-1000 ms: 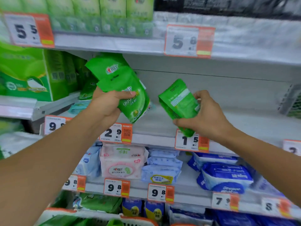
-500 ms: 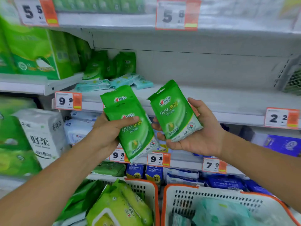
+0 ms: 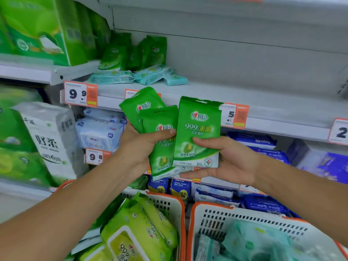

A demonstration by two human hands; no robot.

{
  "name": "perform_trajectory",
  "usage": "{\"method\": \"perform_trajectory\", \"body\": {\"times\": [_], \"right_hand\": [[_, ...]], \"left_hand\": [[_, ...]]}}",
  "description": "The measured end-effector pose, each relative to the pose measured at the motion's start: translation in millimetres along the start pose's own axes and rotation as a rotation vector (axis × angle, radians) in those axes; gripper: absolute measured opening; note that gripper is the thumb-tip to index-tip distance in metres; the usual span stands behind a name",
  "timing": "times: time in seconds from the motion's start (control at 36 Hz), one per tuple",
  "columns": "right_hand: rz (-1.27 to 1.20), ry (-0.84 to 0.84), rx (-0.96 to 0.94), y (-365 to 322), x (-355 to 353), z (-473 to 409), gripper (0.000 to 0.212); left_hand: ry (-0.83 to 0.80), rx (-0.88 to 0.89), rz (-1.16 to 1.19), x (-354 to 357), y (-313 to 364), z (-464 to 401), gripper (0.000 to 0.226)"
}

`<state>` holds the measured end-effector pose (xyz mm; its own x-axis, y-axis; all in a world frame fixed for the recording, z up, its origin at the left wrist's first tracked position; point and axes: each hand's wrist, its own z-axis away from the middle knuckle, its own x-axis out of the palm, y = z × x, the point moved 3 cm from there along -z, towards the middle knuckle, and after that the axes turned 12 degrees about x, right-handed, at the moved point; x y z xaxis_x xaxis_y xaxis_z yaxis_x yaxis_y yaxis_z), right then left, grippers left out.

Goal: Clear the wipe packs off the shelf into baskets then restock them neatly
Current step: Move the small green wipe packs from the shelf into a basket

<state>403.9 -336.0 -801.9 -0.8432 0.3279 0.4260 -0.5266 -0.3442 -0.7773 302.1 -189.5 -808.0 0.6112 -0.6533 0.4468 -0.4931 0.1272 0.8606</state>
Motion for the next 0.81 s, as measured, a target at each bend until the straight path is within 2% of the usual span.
{"method": "perform_trajectory", "body": {"times": [0.11,0.22,0.39,0.5,0.58,0.69,0.81], "right_hand": [[-0.059,-0.001,-0.027,10,0,-7,0.036],[-0.182,0.089,-0.098,12,-5,-7,0.028],[-0.144,0.121,-0.155,14,-8,-3,0.027],[-0.135,0.115,-0.119,16,-7,-3,0.025],[-0.123,0.153,-0.076,21,-8,-6,0.024],[-0.086,0.22,0.003,37,-7,-16,0.028],[-0.004,0.248,0.111,70,4,-35,0.038]], "left_hand": [[0.066,-0.04,0.082,4,0,-3,0.061],[0.176,-0.161,0.127,-9,3,-16,0.036],[0.083,-0.193,-0.017,-24,7,-12,0.031],[0.022,-0.195,-0.091,-35,9,-10,0.029],[-0.022,-0.202,-0.243,-48,12,-5,0.025],[-0.082,-0.194,-0.568,-85,21,6,0.022],[-0.208,-0.323,-0.88,-137,26,22,0.025]]}}
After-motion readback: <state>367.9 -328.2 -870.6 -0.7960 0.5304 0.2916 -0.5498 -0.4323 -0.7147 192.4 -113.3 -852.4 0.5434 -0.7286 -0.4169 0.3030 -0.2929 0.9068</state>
